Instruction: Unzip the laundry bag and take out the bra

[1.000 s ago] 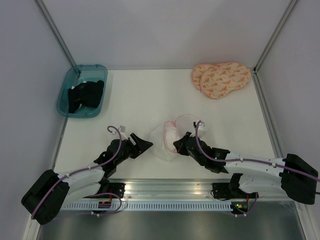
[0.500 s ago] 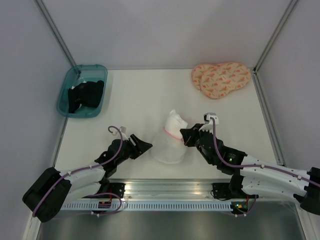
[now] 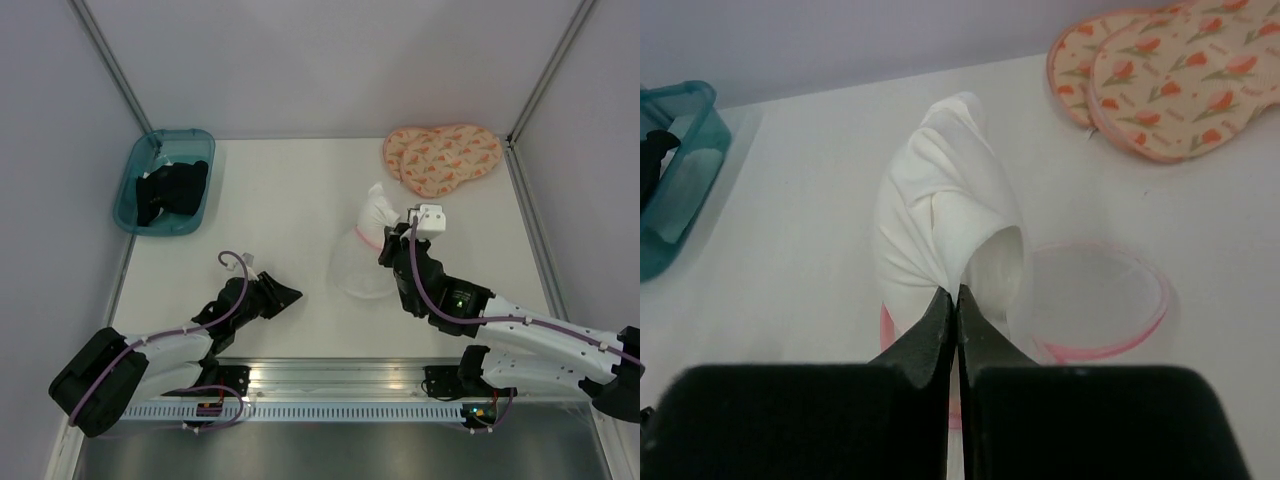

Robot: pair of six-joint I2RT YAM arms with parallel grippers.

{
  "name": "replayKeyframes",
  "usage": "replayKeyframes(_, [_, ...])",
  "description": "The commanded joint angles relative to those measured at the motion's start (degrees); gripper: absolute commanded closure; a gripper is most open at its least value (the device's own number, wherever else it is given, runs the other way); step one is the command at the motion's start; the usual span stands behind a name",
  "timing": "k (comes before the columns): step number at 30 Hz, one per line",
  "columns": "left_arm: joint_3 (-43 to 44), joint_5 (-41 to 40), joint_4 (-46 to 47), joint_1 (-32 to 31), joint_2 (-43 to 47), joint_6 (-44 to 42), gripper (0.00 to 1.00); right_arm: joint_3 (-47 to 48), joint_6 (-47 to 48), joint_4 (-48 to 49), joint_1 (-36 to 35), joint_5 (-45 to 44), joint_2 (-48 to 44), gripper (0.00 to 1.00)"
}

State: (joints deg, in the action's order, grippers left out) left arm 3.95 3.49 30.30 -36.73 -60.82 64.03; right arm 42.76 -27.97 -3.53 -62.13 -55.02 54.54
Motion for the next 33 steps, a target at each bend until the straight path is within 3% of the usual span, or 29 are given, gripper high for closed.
replayKeyframes(1, [1.24, 1.0, 2.48, -0.18, 0.78, -0.57, 0.64, 6.97, 9.58, 1.69, -0.27, -4.65, 2.31, 1.0])
replayKeyframes(7, [2.91, 2.58, 0.29, -0.18, 3.59, -2.41, 0.62, 14.54, 16.1, -5.79, -0.36, 3.69, 9.26, 1.0])
replayKeyframes(11, [5.45, 1.88, -5.59, -0.18, 7.02, -4.35, 0.57, 13.84, 19.26, -5.87, -1.59, -3.5, 9.79, 0.99])
replayKeyframes(14, [6.6, 0.83, -9.29, -0.18, 11.23, -4.97, 0.55, 11.47, 21.19, -2.98, -1.42, -0.54, 7.25, 1.0])
replayKeyframes(18, [9.32, -0.58, -13.25, -0.18, 17.39, -6.28, 0.4, 6.91, 25.41, 2.2, -1.59, 1.85, 3.56, 1.0])
replayKeyframes(23, [14.85, -2.78, -20.01, -0.18, 20.56, -10.24, 0.33, 5.84, 30.16, 3.09, -1.5, -3.06, 3.73, 0.99])
replayKeyframes(30, [18.02, -0.15, -20.02, -0.1, 19.68, -10.77, 0.29, -7.24, 26.05, 19.84, -1.07, 17.46, -8.3, 1.0])
replayKeyframes(33, [19.61, 1.17, -20.37, -0.1, 19.68, -10.59, 0.27, -9.8, 22.44, 20.92, -1.07, 21.08, -12.17, 0.99])
